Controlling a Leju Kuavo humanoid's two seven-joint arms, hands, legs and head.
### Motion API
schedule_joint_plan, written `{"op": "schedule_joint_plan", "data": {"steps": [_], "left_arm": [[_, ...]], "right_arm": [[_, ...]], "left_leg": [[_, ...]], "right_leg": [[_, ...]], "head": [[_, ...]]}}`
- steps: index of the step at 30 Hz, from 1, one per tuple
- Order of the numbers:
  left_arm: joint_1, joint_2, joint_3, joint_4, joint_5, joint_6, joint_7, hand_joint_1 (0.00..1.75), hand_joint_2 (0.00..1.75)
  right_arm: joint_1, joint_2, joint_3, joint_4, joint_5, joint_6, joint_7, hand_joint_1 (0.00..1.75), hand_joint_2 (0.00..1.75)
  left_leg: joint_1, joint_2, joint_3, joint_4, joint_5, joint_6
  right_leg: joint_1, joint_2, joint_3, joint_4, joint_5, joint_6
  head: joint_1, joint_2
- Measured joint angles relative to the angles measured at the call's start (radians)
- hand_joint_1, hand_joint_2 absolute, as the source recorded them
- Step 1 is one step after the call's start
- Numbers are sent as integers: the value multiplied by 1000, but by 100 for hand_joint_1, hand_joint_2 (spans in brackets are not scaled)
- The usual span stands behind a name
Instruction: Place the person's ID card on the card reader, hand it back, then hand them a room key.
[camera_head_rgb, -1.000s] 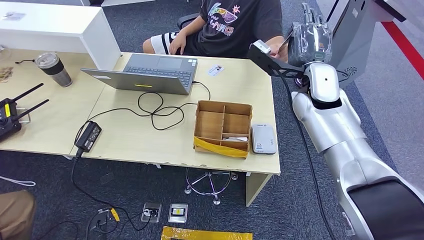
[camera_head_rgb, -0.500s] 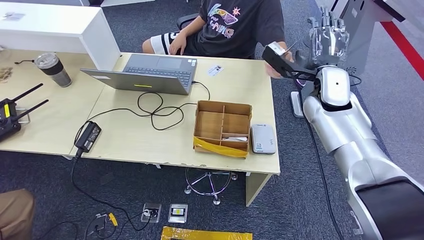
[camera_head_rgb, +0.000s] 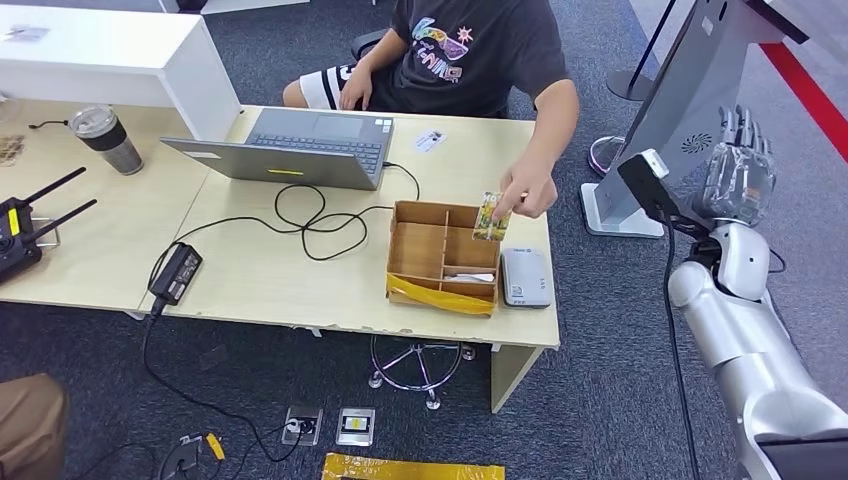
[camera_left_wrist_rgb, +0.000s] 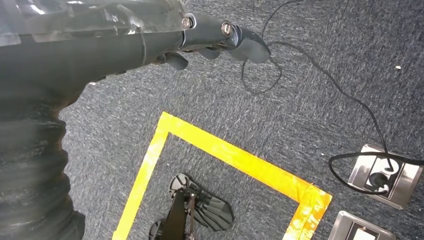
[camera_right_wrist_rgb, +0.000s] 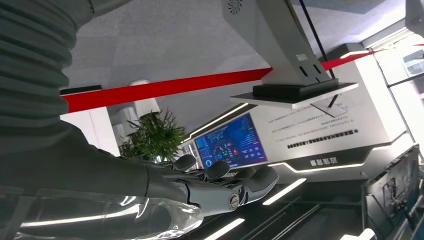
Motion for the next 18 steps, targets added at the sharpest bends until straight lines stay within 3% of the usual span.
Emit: {"op": "schedule_joint_plan", "data": {"steps": [7,13,18], "left_arm": [[4,3,0,0,14,2,-15,0,175],[12,9,1,0,44,25,-18,0,175],[14,13,3,0,54,40,-12,0,175]], "right_arm": [[58,-55,-54,-38,-75,-20,9,0,175],[218,-141,-144,-76,-199,-49,-1,0,175],[343,-172,-249,-78,-226,-50,-3,0,175]], "left_leg": [[1,-3,0,0,0,0],[0,-4,-1,0,0,1],[0,-3,-2,0,-1,1]], "right_leg": [[1,-3,0,0,0,0],[0,-4,1,-1,0,0],[0,-4,0,-2,0,0]], "head": [[0,0],[0,0],[0,0]]}}
